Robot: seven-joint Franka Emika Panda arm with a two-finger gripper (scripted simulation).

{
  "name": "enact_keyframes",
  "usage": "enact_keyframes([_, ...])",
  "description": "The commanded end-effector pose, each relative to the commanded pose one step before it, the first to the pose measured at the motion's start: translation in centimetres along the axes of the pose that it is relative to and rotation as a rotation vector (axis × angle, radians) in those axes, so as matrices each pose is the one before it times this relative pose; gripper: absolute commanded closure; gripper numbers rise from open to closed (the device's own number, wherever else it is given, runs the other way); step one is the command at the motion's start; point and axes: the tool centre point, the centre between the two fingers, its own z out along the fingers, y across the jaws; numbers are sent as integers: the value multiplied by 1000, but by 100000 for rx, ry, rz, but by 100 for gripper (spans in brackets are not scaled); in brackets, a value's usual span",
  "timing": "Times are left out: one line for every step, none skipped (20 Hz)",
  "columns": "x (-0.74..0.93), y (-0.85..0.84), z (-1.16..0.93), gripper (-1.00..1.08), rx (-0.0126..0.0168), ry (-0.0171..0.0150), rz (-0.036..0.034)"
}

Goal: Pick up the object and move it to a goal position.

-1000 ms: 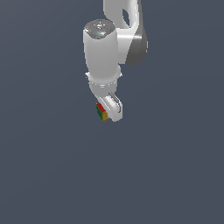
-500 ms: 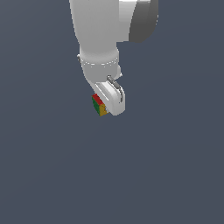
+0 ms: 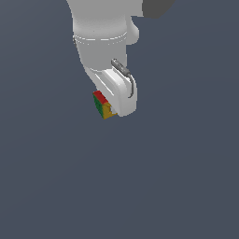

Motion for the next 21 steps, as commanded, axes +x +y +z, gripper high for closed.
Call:
enact_keyframes([327, -477, -1331, 108, 148, 62, -31])
enact_keyframes([115, -166, -411, 108, 0, 0, 0])
enact_keyframes([106, -153, -377, 108, 0, 0, 0])
enact_keyframes([97, -142, -345, 108, 0, 0, 0])
enact_keyframes([92, -132, -311, 108, 19, -38, -23])
enact_keyframes([82, -121, -285, 108, 0, 0, 0])
enact_keyframes([75, -112, -258, 108, 0, 0, 0])
enact_keyframes([69, -103, -234, 108, 0, 0, 0])
enact_keyframes([62, -93, -211, 108, 0, 0, 0])
enact_keyframes([56, -84, -189, 108, 0, 0, 0])
enact_keyframes([50, -76, -168, 108, 0, 0, 0])
enact_keyframes([44, -67, -147, 108, 0, 0, 0])
enact_keyframes([38, -59, -127, 108, 0, 0, 0])
enact_keyframes([61, -34, -107, 108, 24, -37, 21])
enact_keyframes([28, -45, -88, 108, 0, 0, 0])
enact_keyframes([22, -38, -70, 108, 0, 0, 0])
enact_keyframes([17, -31, -52, 108, 0, 0, 0])
enact_keyframes([13, -25, -35, 108, 0, 0, 0])
enact_keyframes([8, -18, -20, 108, 0, 0, 0])
enact_keyframes([4, -11, -8, 108, 0, 0, 0])
enact_keyframes([1, -3, -2, 108, 0, 0, 0])
